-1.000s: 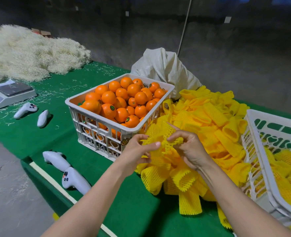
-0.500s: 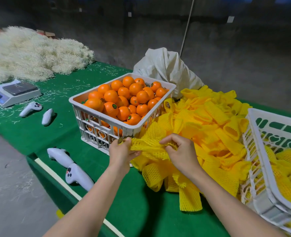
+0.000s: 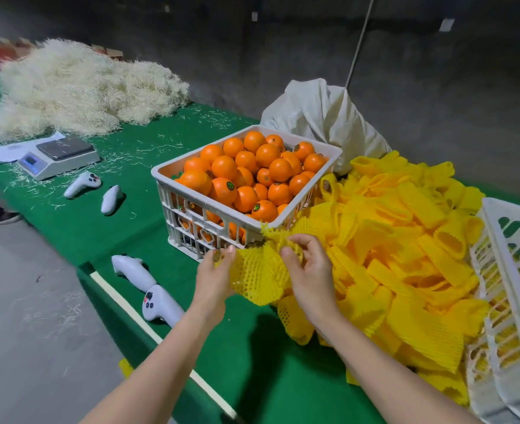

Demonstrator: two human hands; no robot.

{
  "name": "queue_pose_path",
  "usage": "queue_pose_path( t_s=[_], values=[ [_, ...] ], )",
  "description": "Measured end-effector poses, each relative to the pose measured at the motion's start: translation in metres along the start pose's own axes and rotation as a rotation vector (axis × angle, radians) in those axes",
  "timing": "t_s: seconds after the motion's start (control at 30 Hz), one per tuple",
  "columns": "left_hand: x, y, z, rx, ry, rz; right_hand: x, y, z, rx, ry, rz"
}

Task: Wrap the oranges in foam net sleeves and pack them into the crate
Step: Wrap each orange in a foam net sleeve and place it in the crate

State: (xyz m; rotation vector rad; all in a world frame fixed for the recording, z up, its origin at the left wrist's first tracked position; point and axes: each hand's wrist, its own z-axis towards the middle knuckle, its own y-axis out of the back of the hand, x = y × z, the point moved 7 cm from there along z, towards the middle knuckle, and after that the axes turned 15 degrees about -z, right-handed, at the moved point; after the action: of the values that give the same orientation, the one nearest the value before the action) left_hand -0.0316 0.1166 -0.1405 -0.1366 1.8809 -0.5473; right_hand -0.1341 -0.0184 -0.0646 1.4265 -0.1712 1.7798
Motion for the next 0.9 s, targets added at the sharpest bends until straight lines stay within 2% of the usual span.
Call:
queue_pose_path(
  t_s=[0.07, 0.13, 0.17, 0.23, 0.37, 0.47, 0.53, 0.57, 0.63, 0.67, 0.7, 0.73, 0.77, 0.83, 0.9],
  values=[
    [0.004, -0.016, -0.005, 0.197, 0.22, -0.171, -0.005, -0.033, -0.003, 0.198, -0.025, -0.141],
    [-0.001, -0.018, -0.006, 0.316, 0.293, -0.176, -0.013, -0.072, -0.009, 0.462, -0.038, -0.225],
    [-0.006, -0.013, -0.001, 0.345, 0.238, -0.082, -0.015, -0.086, -0.012, 0.562, -0.045, -0.244],
    [-0.022, 0.004, 0.016, 0.343, 0.03, 0.205, -0.015, -0.101, -0.012, 0.657, -0.021, -0.302],
    [-0.048, 0.034, 0.058, 0.304, -0.309, 0.706, -0.016, -0.108, -0.008, 0.665, 0.005, -0.304],
    [-0.056, 0.045, 0.084, 0.28, -0.495, 1.003, -0.014, -0.107, -0.005, 0.646, 0.021, -0.345],
    [-0.05, 0.049, 0.098, 0.295, -0.571, 1.289, -0.01, -0.102, 0.002, 0.567, 0.052, -0.411],
    [-0.041, 0.052, 0.106, 0.322, -0.545, 1.468, -0.007, -0.099, 0.006, 0.516, 0.066, -0.432],
    [-0.019, 0.066, 0.118, 0.374, -0.341, 1.784, 0.001, -0.093, 0.014, 0.429, 0.112, -0.476],
    [-0.008, 0.074, 0.122, 0.404, -0.231, 1.867, 0.005, -0.09, 0.017, 0.403, 0.14, -0.499],
    [-0.001, 0.077, 0.122, 0.428, -0.168, 1.903, 0.008, -0.087, 0.019, 0.386, 0.162, -0.513],
    [0.002, 0.076, 0.12, 0.436, -0.178, 1.9, 0.009, -0.083, 0.022, 0.372, 0.179, -0.521],
    [-0.001, 0.07, 0.116, 0.426, -0.266, 1.84, 0.011, -0.079, 0.024, 0.351, 0.197, -0.534],
    [-0.019, 0.049, 0.098, 0.384, -0.572, 1.582, 0.018, -0.069, 0.028, 0.259, 0.257, -0.593],
    [-0.039, 0.026, 0.069, 0.443, -0.858, 1.186, 0.024, -0.054, 0.03, 0.101, 0.354, -0.713]
  ],
)
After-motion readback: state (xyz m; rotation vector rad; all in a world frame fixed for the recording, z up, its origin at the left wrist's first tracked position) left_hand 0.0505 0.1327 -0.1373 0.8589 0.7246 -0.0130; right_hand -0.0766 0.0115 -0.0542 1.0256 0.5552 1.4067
